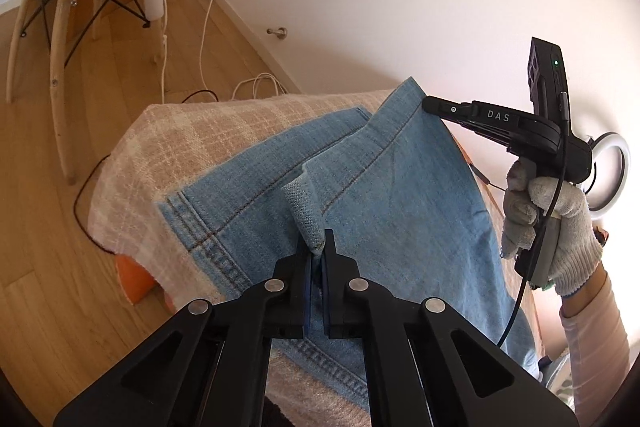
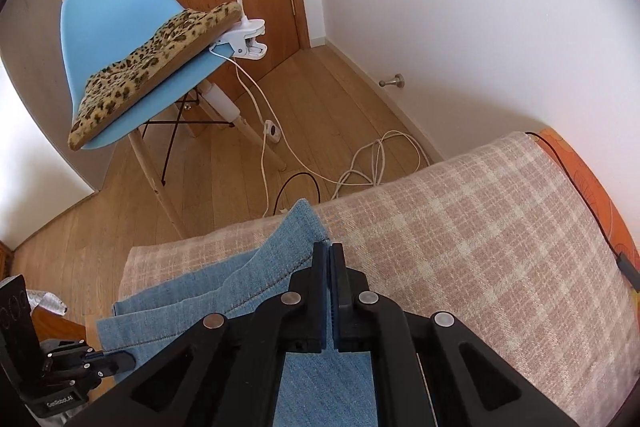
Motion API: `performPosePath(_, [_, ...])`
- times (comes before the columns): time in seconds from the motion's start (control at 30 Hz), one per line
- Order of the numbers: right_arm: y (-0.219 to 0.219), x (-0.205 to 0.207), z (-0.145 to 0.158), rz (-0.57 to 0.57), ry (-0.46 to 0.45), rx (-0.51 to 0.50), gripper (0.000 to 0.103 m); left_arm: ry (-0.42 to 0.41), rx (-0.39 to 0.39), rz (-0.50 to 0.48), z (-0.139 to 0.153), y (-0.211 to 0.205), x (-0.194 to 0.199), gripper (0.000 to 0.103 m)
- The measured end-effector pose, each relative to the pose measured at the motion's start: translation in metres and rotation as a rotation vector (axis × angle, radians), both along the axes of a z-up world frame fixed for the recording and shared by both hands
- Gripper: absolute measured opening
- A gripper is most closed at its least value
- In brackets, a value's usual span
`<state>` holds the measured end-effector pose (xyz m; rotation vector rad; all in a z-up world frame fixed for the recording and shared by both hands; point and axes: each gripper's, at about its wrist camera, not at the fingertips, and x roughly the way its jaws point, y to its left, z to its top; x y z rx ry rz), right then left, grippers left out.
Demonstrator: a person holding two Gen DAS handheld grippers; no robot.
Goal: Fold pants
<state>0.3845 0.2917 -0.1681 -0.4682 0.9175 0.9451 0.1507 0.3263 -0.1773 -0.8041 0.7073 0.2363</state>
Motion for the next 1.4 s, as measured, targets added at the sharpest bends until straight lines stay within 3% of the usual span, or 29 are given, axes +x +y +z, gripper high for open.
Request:
performPosePath(0.37, [0.027, -0.006, 0.005, -0.012, -0.015, 0.021, 0.0, -0.039, 0.012, 0.057, 0.007, 0.014, -0.016, 0.002])
performPosePath(0.67, [0.041, -0.004, -0.037, -0.036, 0.015, -0.028, 0.0, 0.025, 0.006, 0.065, -0.01, 0.018, -0.012, 0.002])
performPosePath(0.8, [0.04, -0.001, -0.046, -0.029, 0.036, -0.052, 0.0, 0.049, 0.048, 0.058, -0.009, 0.014, -0.01, 0.003])
performPosePath(0.87, [0.039, -0.003, -0.045, -0.024, 0.034, -0.063, 0.012, 0.06, 0.053, 0.06, -0.009, 0.013, -0.009, 0.003])
performPosePath(0.9, [0.038, -0.004, -0.042, -0.026, 0.03, -0.065, 0.021, 0.07, 0.053, 0.062, -0.008, 0.013, -0.008, 0.006])
performPosePath(0.93, [0.035, -0.007, -0.037, -0.026, 0.019, -0.054, 0.036, 0.081, 0.064, 0.062, -0.007, 0.013, -0.008, 0.007])
performPosePath(1.03, [0.024, -0.017, -0.018, -0.023, -0.039, -0.038, 0.038, 0.104, 0.119, 0.068, -0.002, 0.009, -0.008, 0.01])
performPosePath(1.2, [-0.011, -0.024, 0.019, -0.087, -0.019, 0.043, 0.048, 0.118, 0.15, 0.08, 0.002, 0.006, -0.01, 0.011])
performPosePath(1.27, [-0.03, -0.03, 0.031, -0.116, -0.019, 0.072, 0.054, 0.139, 0.212, 0.101, 0.008, 0.003, -0.012, 0.021])
performPosePath(1.3, [-0.04, -0.034, 0.037, -0.124, -0.014, 0.087, 0.055, 0.155, 0.26, 0.132, 0.011, 0.001, -0.014, 0.044])
performPosePath(1.33, [-0.05, -0.038, 0.041, -0.131, -0.012, 0.097, 0.055, 0.154, 0.291, 0.162, 0.015, 0.002, -0.018, 0.054])
performPosePath(1.4, [-0.07, -0.047, 0.05, -0.151, -0.028, 0.102, 0.056, 0.14, 0.301, 0.202, 0.023, 0.007, -0.025, 0.054])
